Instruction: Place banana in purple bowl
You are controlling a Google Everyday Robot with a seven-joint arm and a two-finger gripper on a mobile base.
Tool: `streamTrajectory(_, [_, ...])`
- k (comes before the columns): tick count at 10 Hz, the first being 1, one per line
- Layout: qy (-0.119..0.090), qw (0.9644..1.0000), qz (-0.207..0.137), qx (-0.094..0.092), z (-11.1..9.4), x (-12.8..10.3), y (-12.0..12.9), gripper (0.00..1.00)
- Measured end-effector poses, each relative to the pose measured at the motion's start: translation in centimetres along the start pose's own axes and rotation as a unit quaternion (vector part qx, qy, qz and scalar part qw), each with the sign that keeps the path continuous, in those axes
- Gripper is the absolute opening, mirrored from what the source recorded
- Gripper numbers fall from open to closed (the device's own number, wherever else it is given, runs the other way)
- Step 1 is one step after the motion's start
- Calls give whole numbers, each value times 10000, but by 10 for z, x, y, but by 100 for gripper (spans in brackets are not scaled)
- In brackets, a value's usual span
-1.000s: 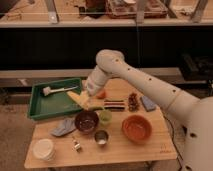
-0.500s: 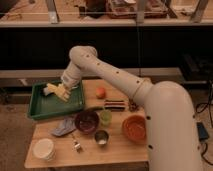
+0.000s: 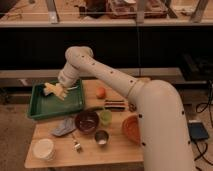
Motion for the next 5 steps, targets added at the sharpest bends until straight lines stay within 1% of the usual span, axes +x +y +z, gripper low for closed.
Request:
streamTrajectory(1, [-44,10000,16,1,-3,-10,7,0])
streamTrajectory(2, [-128,9999,54,0,-5,-26,16,0])
streamTrajectory(4, [-337,9994,62,24,0,-45,21,0])
streamTrajectory(5, [-401,9992,73,20,0,-52,23,0])
